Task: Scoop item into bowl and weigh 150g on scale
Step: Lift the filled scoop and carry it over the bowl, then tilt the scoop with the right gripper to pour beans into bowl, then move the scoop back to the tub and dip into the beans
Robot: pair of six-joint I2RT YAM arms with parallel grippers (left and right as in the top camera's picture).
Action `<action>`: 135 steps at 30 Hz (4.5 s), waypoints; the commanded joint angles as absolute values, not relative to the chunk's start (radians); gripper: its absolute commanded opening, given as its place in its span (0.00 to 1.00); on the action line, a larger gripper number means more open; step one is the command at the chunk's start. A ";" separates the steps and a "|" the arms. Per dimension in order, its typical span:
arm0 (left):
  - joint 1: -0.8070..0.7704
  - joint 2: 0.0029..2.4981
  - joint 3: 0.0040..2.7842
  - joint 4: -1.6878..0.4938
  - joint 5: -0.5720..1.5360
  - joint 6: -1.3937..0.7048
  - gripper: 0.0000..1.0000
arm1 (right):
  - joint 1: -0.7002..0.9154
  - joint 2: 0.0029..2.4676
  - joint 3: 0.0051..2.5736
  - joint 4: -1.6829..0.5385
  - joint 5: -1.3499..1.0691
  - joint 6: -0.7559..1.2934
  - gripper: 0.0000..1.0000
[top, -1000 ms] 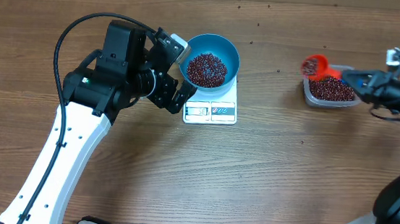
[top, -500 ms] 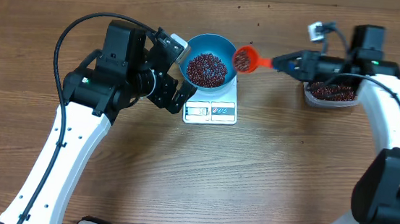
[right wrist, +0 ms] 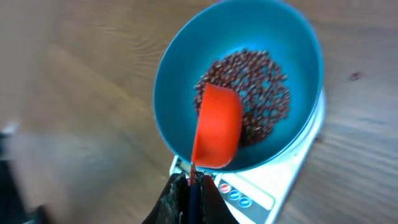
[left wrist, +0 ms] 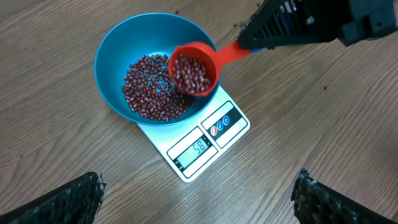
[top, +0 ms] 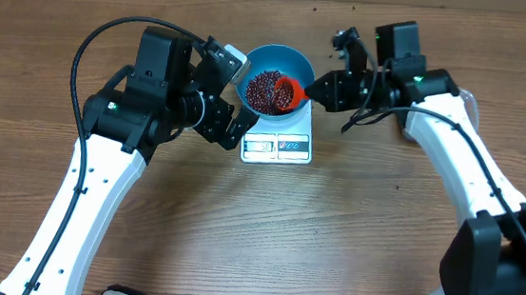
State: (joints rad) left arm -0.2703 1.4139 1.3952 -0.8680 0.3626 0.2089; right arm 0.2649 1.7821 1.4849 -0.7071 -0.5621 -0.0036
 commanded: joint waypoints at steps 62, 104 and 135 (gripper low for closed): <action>-0.269 1.407 1.418 -0.863 0.355 0.194 0.99 | 0.043 1.383 1.528 -0.932 0.174 -0.059 0.04; -0.269 1.407 1.418 -0.863 0.355 0.194 1.00 | 0.026 1.859 1.525 -1.028 0.193 -0.034 0.04; -0.269 1.407 1.418 -0.863 0.355 0.194 0.99 | -0.315 1.859 1.523 -0.975 -0.489 -0.057 0.04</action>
State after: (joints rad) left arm -0.2703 1.4143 1.3952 -0.8677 0.3626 0.2089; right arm -0.2844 1.8565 1.5112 -0.9810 -0.4107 -0.0559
